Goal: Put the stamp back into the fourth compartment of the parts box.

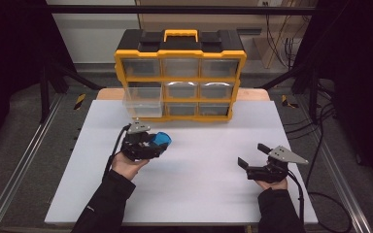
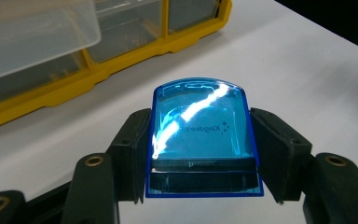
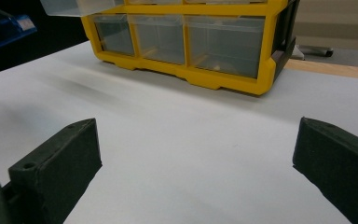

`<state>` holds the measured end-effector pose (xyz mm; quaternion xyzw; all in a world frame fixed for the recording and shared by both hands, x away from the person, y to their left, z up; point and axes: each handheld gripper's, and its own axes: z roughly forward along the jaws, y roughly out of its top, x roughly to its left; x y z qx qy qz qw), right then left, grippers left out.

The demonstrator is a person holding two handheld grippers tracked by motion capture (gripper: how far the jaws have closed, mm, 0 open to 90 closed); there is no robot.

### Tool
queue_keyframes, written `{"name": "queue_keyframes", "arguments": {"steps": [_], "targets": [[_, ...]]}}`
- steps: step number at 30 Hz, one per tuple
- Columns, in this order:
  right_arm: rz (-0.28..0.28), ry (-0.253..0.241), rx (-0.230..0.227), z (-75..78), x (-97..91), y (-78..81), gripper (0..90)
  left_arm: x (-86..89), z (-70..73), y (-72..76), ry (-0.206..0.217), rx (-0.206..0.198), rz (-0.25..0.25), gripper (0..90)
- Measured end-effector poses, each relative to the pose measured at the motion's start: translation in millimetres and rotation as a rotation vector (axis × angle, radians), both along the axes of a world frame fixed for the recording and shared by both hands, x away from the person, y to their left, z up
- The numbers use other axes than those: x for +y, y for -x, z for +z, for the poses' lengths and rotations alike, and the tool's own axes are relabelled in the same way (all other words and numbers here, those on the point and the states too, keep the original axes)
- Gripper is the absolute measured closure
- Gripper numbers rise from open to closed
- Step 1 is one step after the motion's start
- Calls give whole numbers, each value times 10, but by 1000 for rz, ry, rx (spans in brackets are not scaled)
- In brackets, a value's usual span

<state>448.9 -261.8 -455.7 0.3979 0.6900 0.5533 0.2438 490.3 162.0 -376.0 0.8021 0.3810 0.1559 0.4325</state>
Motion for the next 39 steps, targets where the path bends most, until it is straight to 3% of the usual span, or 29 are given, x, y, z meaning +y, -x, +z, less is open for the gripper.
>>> {"name": "queue_keyframes", "arguments": {"steps": [12,20,39], "targets": [[-1,2,0,1,3,1,10,239,333,4,28,-54,20,406],[0,4,4,-1,5,1,10,316,571,-66,73,-70,34,406],[4,4,1,1,6,2,10,368,998,-267,65,-120,63,406]]}}
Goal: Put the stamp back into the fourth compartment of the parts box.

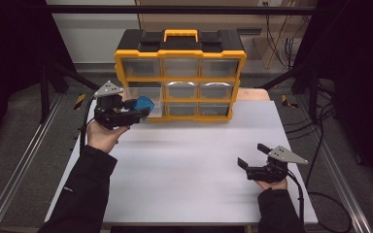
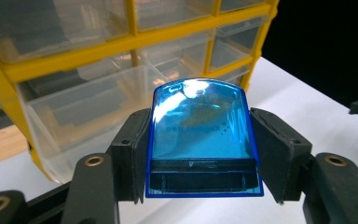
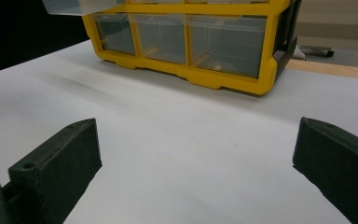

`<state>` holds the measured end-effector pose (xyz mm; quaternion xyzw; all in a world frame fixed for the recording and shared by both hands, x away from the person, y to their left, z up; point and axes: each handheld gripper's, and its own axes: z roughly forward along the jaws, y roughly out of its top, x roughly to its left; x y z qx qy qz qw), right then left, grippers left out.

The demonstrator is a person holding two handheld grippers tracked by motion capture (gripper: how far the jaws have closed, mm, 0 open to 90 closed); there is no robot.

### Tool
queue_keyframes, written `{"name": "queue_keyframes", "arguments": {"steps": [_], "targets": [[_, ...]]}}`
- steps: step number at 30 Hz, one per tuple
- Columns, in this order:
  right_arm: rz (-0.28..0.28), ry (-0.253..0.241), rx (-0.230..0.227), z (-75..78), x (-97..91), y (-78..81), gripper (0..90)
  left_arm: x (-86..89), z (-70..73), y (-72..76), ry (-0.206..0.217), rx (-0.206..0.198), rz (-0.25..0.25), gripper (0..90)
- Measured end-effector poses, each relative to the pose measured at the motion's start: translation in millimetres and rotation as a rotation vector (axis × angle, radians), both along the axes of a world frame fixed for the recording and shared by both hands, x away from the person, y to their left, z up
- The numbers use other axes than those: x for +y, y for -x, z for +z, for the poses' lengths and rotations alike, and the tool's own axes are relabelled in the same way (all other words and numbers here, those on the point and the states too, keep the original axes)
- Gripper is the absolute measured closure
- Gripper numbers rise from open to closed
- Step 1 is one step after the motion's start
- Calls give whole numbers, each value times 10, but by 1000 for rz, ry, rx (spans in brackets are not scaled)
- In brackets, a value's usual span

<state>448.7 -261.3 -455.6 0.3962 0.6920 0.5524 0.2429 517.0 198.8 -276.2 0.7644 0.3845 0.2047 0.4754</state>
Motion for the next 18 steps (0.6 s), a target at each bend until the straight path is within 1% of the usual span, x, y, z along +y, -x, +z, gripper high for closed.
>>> {"name": "queue_keyframes", "arguments": {"steps": [4,8,10,14,18], "targets": [[0,1,2,-1,2,1,10,8,78,-68,2,-3,9,406],[0,2,2,-2,0,0,10,6,133,-148,-9,-1,22,406],[1,2,1,0,0,1,10,6,149,-196,-11,-3,29,406],[-1,-1,0,4,-3,4,10,23,167,-293,2,3,38,406],[1,3,1,0,-1,0,10,23,171,-402,-15,12,57,406]]}}
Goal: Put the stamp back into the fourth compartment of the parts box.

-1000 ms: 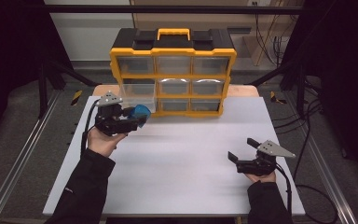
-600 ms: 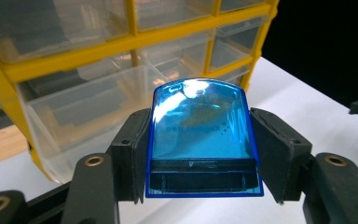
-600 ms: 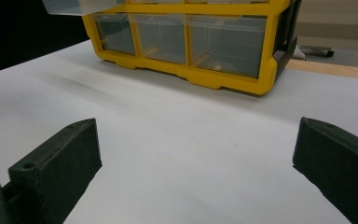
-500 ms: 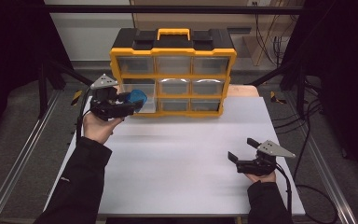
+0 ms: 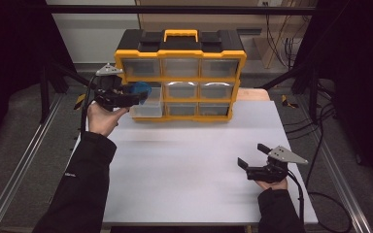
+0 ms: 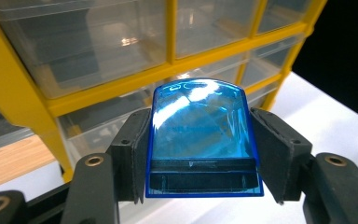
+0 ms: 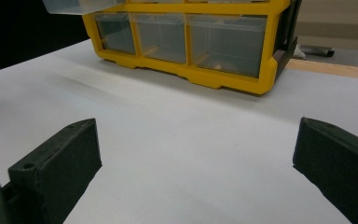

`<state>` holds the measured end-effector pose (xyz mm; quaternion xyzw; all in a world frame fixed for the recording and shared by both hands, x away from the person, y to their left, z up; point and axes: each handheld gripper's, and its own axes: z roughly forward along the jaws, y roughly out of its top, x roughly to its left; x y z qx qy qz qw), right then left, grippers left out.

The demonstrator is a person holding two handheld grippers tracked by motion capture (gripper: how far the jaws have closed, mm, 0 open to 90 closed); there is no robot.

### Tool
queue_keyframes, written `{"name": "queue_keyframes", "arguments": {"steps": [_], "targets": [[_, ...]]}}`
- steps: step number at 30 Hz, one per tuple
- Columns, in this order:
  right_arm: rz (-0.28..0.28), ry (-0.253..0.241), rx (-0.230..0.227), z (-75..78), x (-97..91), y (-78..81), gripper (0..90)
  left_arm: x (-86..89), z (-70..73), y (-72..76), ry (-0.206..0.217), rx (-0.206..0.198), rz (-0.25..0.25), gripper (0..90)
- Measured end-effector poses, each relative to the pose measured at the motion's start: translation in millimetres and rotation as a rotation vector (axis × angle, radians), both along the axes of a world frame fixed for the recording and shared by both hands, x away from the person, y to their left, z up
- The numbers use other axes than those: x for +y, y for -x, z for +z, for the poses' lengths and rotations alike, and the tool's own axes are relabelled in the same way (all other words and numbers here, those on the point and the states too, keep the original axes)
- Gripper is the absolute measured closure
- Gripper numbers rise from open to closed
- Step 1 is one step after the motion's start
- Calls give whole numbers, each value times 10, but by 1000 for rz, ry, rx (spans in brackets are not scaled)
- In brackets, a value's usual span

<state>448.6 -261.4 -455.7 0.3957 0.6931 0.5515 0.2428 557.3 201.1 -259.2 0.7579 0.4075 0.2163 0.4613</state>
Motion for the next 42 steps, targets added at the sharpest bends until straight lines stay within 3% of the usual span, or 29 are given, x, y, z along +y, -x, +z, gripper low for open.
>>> {"name": "queue_keyframes", "arguments": {"steps": [8,23,38,42], "targets": [[0,-2,0,2,-1,2,10,-1,-8,-190,-38,11,34,406],[0,-2,1,1,-1,2,9,75,-197,-488,-51,41,74,406],[0,-2,2,1,-1,1,9,95,-369,-530,-73,66,67,405],[0,-1,1,0,1,2,9,60,-382,-514,-121,70,75,403]]}}
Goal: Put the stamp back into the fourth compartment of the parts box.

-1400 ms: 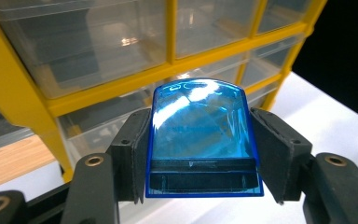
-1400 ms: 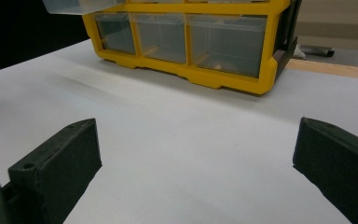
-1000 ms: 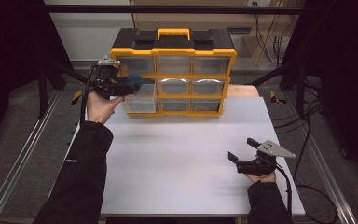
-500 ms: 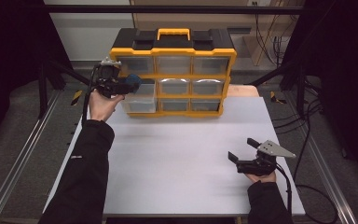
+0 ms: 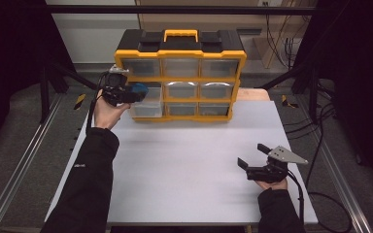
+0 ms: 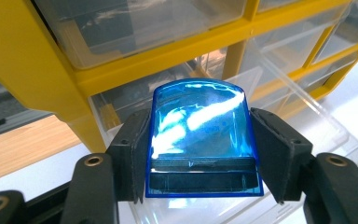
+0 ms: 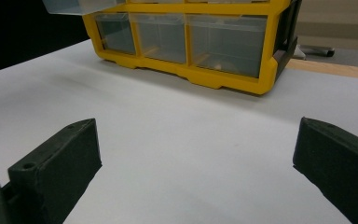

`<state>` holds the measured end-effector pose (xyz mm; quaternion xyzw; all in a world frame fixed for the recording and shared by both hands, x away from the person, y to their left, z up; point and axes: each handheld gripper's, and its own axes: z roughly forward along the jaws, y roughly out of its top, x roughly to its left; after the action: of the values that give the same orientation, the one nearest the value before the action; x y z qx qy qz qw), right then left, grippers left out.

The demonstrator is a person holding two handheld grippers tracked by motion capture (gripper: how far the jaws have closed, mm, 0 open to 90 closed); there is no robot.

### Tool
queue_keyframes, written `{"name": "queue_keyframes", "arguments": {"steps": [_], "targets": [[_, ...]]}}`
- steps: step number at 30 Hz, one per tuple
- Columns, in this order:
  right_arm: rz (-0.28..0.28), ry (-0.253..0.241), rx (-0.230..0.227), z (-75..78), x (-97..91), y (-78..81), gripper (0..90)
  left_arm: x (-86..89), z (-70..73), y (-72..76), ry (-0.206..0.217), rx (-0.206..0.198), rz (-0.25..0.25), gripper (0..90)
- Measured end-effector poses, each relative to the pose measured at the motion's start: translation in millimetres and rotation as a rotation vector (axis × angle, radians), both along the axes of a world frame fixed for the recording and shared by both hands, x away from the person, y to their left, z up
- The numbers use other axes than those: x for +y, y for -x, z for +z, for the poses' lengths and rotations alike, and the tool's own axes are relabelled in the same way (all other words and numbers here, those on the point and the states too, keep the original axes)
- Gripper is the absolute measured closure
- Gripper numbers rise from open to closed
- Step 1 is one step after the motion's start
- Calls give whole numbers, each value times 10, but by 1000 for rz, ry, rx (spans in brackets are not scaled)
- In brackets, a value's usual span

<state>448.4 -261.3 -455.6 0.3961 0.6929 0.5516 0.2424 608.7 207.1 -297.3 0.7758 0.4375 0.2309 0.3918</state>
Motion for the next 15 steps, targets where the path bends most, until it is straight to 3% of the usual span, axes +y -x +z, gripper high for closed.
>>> {"name": "queue_keyframes", "arguments": {"steps": [6,9,15], "targets": [[-1,-1,0,1,-2,1,9,11,-7,14,11,-5,-3,389],[-1,-1,1,0,-3,-1,9,26,6,29,38,-8,-25,375],[-2,-6,-1,5,-7,0,9,59,66,140,75,-45,-28,331]]}}
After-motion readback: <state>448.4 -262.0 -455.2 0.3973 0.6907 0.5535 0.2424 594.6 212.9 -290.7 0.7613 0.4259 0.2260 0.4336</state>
